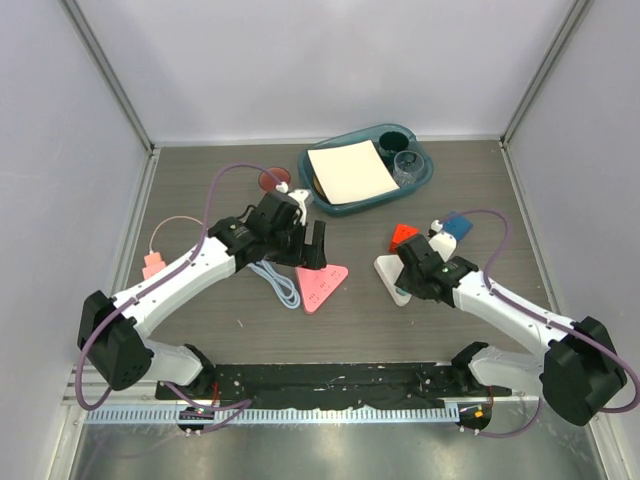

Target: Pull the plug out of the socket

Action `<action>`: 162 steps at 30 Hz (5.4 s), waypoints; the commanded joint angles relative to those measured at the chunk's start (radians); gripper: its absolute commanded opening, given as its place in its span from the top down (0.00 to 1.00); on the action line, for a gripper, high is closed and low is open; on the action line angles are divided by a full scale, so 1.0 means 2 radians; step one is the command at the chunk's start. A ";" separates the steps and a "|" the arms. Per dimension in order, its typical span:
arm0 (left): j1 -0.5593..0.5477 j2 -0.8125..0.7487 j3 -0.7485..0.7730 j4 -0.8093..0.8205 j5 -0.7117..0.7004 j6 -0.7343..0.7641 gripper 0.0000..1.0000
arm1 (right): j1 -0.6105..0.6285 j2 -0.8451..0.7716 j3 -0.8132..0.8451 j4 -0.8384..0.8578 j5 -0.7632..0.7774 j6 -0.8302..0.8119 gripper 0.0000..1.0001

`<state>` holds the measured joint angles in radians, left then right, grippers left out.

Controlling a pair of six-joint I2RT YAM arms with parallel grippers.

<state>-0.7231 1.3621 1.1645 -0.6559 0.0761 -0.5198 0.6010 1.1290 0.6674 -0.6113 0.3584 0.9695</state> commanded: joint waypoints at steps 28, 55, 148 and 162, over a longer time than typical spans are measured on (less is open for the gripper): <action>0.019 0.143 0.082 0.083 0.178 -0.045 0.19 | 0.047 -0.058 0.001 0.257 -0.157 -0.126 0.99; 0.046 0.104 0.063 0.081 0.194 -0.026 0.23 | 0.078 -0.105 -0.041 0.299 -0.172 -0.151 0.99; 0.050 0.144 0.058 0.077 0.249 -0.043 1.00 | -0.273 -0.013 -0.038 0.194 -0.059 -0.161 0.78; 0.050 0.150 0.056 0.086 0.264 -0.055 1.00 | -0.323 -0.019 -0.007 0.152 -0.073 -0.179 0.25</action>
<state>-0.6235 1.6989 1.2705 -0.5491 0.5270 -0.6056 -0.0414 1.1614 0.5838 -0.2623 0.2089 0.6441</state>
